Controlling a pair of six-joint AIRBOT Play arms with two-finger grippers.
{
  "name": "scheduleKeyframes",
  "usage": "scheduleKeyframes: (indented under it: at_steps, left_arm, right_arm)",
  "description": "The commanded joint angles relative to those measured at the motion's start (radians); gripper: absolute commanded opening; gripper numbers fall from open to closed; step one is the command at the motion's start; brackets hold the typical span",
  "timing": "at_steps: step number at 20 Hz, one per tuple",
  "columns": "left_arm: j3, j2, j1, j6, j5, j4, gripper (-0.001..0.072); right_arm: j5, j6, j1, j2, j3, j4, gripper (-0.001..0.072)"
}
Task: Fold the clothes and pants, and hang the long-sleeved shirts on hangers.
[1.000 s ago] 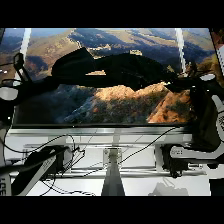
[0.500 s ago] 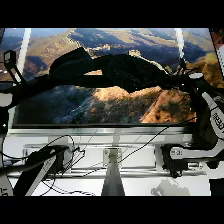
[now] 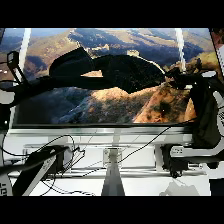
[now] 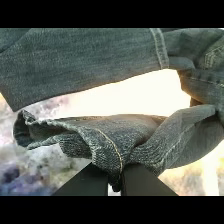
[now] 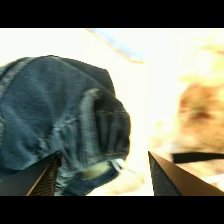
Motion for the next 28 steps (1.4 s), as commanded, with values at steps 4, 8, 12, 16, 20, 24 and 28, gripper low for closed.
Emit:
scheduleKeyframes:
  at_steps: [4, 8, 12, 16, 20, 24, 28]
  left_arm:
    - [0.0, -0.053, -0.003, 0.0, -0.002, -0.011, 0.0023]
    - [-0.001, -0.072, -0.003, 0.0, -0.001, -0.011, 0.0023]
    - [-0.002, -0.099, -0.003, 0.0, 0.016, -0.011, 0.0023]
    - [0.028, -0.105, 0.035, -0.042, 0.174, -0.01, 0.002]
    - [0.233, -0.106, 0.231, -0.12, 0.225, 0.101, 0.0018]
    - [0.431, -0.115, 0.445, -0.15, 0.225, 0.177, 0.0018]
    - [0.468, -0.126, 0.535, -0.15, 0.254, 0.176, 0.0019]
  right_arm:
    - [0.023, 0.03, 0.02, -0.037, 0.011, -0.027, 0.0633]
    - [-0.09, 0.027, 0.099, -0.074, 0.011, 0.024, 0.0525]
    - [-0.194, 0.024, 0.169, -0.073, 0.035, 0.07, 0.0101]
    - [-0.193, -0.007, 0.153, -0.051, 0.19, 0.031, 0.0021]
    - [-0.19, 0.018, 0.062, -0.006, 0.435, -0.043, 0.0021]
    - [-0.132, 0.066, -0.037, 0.018, 0.623, -0.068, 0.002]
    - [0.013, 0.079, -0.08, 0.018, 0.729, -0.145, 0.0021]
